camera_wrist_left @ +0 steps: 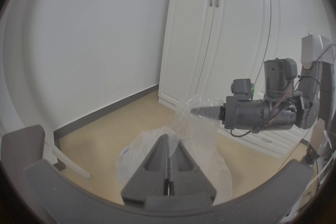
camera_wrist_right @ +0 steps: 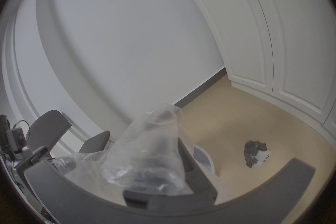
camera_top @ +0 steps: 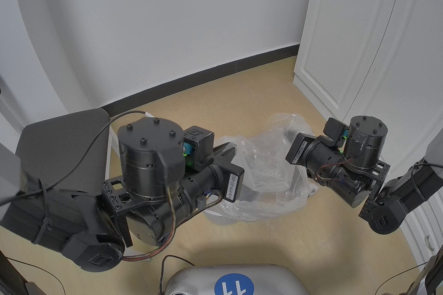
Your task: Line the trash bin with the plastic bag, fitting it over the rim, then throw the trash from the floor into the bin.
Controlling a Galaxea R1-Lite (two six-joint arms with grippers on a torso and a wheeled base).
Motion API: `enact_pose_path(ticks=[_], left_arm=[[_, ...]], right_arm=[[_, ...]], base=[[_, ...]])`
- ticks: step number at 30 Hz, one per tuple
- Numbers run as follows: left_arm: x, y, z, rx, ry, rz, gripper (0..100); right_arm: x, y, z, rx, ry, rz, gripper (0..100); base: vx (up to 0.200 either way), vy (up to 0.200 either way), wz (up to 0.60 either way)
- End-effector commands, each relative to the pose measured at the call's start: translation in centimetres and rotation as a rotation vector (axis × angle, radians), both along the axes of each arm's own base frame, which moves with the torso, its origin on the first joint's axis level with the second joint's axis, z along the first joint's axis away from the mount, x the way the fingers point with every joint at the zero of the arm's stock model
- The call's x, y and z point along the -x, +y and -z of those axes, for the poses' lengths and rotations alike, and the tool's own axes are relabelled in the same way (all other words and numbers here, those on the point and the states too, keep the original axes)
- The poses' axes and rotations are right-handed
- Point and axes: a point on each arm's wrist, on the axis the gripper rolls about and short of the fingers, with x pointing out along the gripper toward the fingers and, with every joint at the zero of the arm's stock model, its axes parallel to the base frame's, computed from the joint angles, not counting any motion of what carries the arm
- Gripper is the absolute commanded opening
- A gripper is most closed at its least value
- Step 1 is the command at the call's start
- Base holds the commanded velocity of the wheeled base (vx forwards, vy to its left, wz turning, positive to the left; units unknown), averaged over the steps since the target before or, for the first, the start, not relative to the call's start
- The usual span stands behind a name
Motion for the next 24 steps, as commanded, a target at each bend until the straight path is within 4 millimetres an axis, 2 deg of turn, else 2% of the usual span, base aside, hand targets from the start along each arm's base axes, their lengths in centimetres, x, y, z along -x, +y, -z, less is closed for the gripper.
enact_pose_path(ticks=[1,8,15,24], left_arm=[[-1.5,-0.3,1.6,-0.008,0.044,-0.029,0],[-3.7,-0.9,2.8,0.028,0.088,-0.056,0],[-7.2,-1.2,5.4,0.052,0.082,-0.113,0],[-7.9,-0.5,6.2,0.057,0.103,-0.121,0]], right_arm=[[-0.5,0.7,1.7,0.027,0.041,-0.005,0],[-1.0,0.6,2.2,0.032,0.049,0.007,0],[-2.3,0.5,3.3,0.029,0.075,0.028,0],[-3.6,1.4,5.0,0.018,0.111,0.032,0]], base=[[0.0,0.0,0.0],[0.0,0.0,0.0],[0.0,0.0,0.0],[0.0,0.0,0.0]])
